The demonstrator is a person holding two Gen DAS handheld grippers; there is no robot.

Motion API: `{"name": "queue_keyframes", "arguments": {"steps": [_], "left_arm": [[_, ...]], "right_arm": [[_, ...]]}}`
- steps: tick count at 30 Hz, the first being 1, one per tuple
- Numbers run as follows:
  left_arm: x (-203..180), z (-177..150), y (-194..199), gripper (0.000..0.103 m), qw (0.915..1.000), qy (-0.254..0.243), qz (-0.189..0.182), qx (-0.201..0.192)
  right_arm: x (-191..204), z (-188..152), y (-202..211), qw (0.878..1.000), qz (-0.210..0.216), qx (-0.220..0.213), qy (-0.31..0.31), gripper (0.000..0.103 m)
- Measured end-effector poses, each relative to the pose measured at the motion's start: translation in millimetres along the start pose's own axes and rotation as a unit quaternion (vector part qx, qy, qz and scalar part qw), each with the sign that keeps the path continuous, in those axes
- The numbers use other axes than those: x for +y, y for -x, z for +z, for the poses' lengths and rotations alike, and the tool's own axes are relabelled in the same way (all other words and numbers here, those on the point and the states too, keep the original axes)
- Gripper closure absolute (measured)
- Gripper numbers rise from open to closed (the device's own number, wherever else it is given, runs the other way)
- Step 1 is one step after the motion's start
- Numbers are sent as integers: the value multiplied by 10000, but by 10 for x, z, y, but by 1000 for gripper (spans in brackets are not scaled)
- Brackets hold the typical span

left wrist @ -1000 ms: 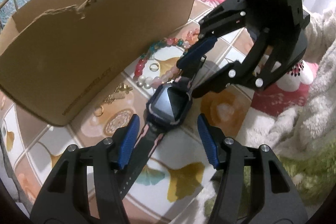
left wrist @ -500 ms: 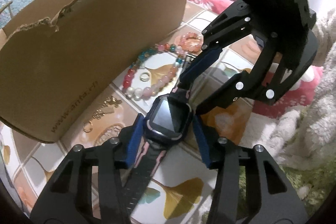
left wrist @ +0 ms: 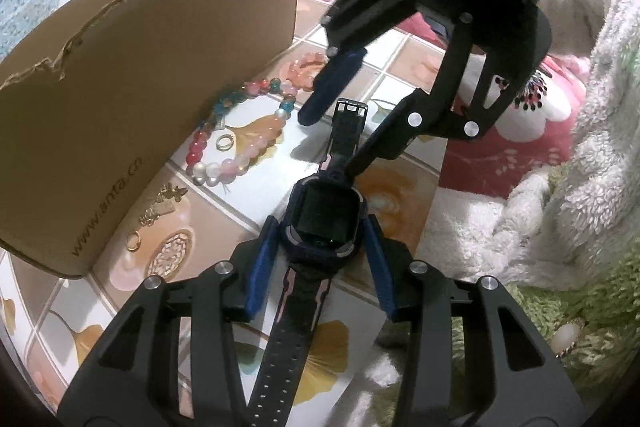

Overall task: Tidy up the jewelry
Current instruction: 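Grasp the smartwatch strap with the left gripper while the right gripper holds the watch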

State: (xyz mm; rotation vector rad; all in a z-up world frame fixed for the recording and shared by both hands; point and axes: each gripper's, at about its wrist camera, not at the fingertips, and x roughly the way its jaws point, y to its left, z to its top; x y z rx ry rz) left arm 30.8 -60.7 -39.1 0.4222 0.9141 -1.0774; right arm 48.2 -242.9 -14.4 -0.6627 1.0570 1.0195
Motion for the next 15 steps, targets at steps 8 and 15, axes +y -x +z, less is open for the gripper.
{"name": "queue_keyframes", "arguments": {"steps": [8, 15], "left_arm": [[0, -63, 146, 61, 9997, 156, 135, 97], [-9, -171, 131, 62, 9984, 69, 387, 404]], "right_arm": [[100, -26, 6, 9966, 319, 401, 640, 62], [7, -22, -22, 9978, 342, 427, 380, 62]]}}
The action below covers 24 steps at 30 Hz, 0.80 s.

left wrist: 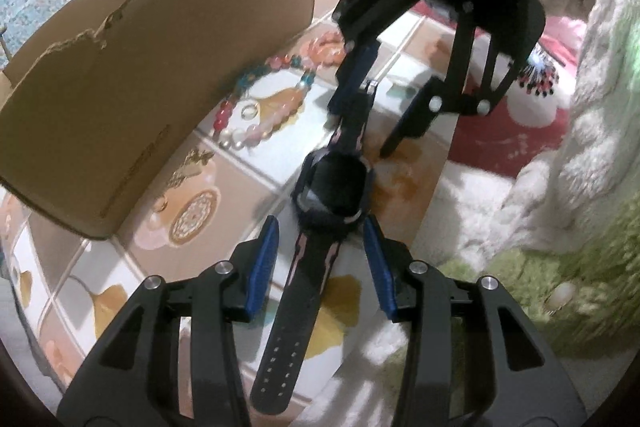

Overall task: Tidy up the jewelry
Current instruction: 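Grasp the smartwatch strap with the left gripper while the right gripper holds the watch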

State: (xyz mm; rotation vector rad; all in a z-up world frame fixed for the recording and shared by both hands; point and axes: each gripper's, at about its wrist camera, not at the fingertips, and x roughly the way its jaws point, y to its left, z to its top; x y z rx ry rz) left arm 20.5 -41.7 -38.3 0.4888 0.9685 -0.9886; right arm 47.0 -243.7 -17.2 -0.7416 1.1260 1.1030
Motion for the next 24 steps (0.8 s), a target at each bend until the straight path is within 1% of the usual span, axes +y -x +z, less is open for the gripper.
{"name": "queue_keyframes", "arguments": {"steps": [2, 4, 6, 7, 9, 11, 14, 16, 19, 21, 24], "left_arm": [[-29, -20, -20, 67, 10000, -31, 31, 78], [-36, -55, -31, 68, 9998, -90, 110, 148], [-44, -56, -35, 70, 9997, -142, 145, 162], [-47, -56, -39, 71, 9996, -173, 154, 167], [-42, -58, -42, 76, 9996, -205, 139, 153], [-40, -43, -53, 79, 9995, -251, 111, 137], [-61, -24, -72, 80, 9990, -414, 120, 124], [-69, -19, -81, 81, 9986, -498, 114, 114], [-109, 10, -118, 81, 9982, -591, 89, 101], [-124, 13, -131, 81, 9977, -662, 74, 78], [-150, 19, -153, 82, 9974, -713, 37, 56]], "right_arm": [[-11, 1, -2, 10000, -30, 53, -49, 63], [-26, 5, -6, 9999, -18, 97, -93, 64], [25, 45, -54, 9998, 18, 118, -128, 69], [33, 38, -42, 9999, -4, 118, -106, 69], [68, 32, -57, 9999, -62, 72, -84, 70], [35, 65, -61, 9999, -138, -16, -84, 70], [40, 101, -86, 9997, -236, -51, 15, 70], [51, 113, -98, 9994, -284, -41, 193, 69], [48, 171, -131, 9989, -266, 9, 389, 68], [23, 218, -170, 9983, -277, 17, 506, 63], [-26, 290, -225, 9983, -168, 2, 566, 58]]}}
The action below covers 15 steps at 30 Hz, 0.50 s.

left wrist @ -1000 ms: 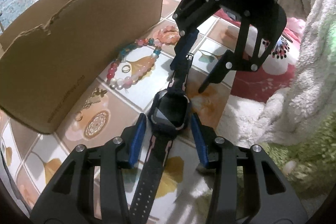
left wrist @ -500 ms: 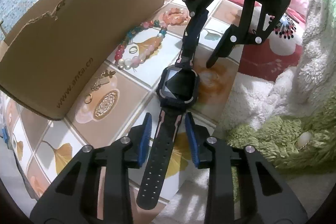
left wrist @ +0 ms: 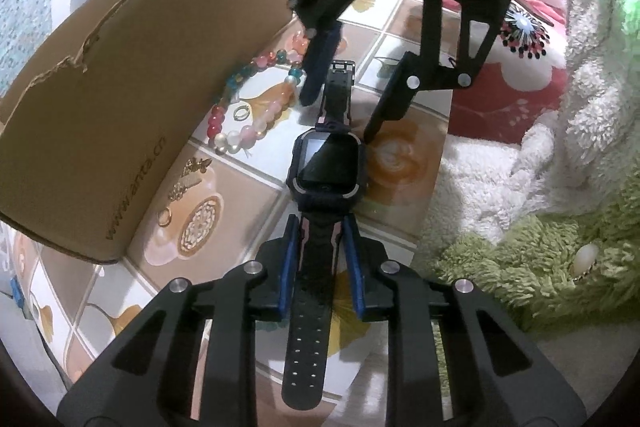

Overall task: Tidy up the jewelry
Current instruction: 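Grasp the smartwatch strap with the left gripper while the right gripper holds the watch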

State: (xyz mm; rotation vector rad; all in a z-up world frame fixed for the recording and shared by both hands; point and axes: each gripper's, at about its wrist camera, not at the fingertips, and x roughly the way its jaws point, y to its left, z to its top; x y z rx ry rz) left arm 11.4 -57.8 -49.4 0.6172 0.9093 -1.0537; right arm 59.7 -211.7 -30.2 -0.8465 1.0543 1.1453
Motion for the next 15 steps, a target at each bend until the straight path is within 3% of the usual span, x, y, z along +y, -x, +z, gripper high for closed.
{"name": "queue_keyframes", "arguments": {"steps": [3, 10, 15], "left_arm": [[14, -4, 8, 81, 10000, -43, 0, -19], [63, -15, 10, 78, 10000, 55, 6, -43], [116, -32, 34, 75, 10000, 43, -30, -38]], "right_arm": [[-46, 153, -132, 9996, 236, 52, -178, 55], [-61, 164, -128, 9961, 654, 333, -498, 53], [-43, 203, -143, 9966, 493, 337, -575, 64]]}}
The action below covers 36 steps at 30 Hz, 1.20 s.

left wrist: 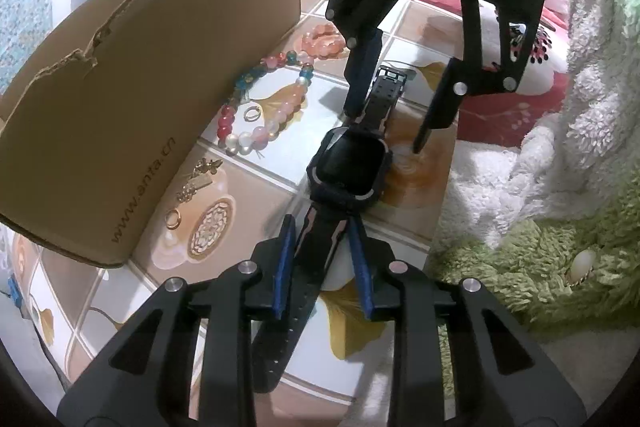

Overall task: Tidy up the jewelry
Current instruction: 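Grasp the smartwatch strap with the left gripper while the right gripper holds the watch, then lift the smartwatch with both grippers and lower it into the cardboard box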

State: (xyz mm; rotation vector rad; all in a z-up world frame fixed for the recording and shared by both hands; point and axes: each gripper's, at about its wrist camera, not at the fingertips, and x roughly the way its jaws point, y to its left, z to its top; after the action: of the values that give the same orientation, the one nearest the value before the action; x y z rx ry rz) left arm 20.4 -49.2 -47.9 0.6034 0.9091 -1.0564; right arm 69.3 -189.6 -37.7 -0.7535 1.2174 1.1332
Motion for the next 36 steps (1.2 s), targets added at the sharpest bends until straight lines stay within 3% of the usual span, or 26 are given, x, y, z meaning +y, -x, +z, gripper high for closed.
{"name": "queue_keyframes", "arguments": {"steps": [3, 16, 23, 31, 36], "left_arm": [[10, 8, -2, 75, 10000, -49, 8, -5], [-64, -45, 70, 80, 9996, -92, 108, -245], [-173, 17, 325, 80, 9976, -169, 451, -490], [-325, 312, 890, 80, 9874, -613, 1156, -885], [-253, 588, 1352, 80, 9728, -1095, 1688, -1147]], "right_arm": [[54, -3, -27, 9998, -192, -53, -88, 73], [369, -99, 6, 9974, -707, -58, 99, 78], [554, -130, 260, 9921, -1195, -203, 310, 78], [859, -71, 793, 9710, -2208, -517, 755, 79], [877, 74, 1230, 9498, -2850, -758, 1041, 79]]}}
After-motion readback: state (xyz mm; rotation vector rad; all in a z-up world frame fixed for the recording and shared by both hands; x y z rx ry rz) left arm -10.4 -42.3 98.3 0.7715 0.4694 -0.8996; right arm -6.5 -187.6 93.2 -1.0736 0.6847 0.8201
